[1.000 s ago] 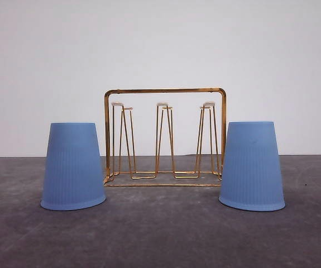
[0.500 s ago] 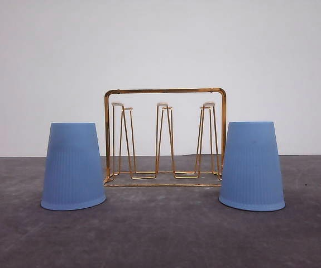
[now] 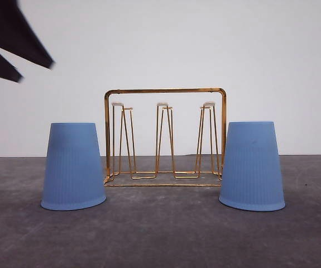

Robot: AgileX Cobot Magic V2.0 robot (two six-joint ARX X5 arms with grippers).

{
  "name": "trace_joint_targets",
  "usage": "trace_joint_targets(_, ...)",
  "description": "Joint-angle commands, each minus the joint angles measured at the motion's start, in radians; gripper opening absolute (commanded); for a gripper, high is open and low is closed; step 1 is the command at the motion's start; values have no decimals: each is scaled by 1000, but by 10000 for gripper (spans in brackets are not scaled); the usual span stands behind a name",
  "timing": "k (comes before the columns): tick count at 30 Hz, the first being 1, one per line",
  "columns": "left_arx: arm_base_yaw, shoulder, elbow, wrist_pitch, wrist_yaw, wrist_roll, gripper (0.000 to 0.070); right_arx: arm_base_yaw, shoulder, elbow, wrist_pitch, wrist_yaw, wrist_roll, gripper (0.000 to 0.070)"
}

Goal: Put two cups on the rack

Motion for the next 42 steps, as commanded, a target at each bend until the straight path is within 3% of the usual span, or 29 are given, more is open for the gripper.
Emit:
trace_joint_targets(1,-13,58,19,54,2,-8,553,3,3,8,11,3,-5,529)
trace_joint_targets(8,-42,278,19,223,-26,-9,553,3,3,8,11,3,-5,529)
trace_joint_targets(16,-61,433,19,284,-39,-8,538,3,3,8,11,3,-5,529)
trace_joint_targets(17,-64,440,19,285,-47,-8,508,3,3,8,11,3,-5,529)
trace_joint_targets(21,-77,447,19,285,-71,-9,255,3,3,8,11,3,-5,529)
trace_joint_targets(23,-81,444,24,277,-71,-10,227,3,3,8,11,3,-5,529)
trace_joint_targets(28,-83,429,91,162,-71,-33,227,3,3,8,11,3,-5,529)
trace_joint_targets(36,-83,426,343,-182,-78,-57,227,3,3,8,11,3,-5,529)
trace_joint_targets(42,-83,426,510,-245,-169,-119,231,3,3,8,11,3,-5,529)
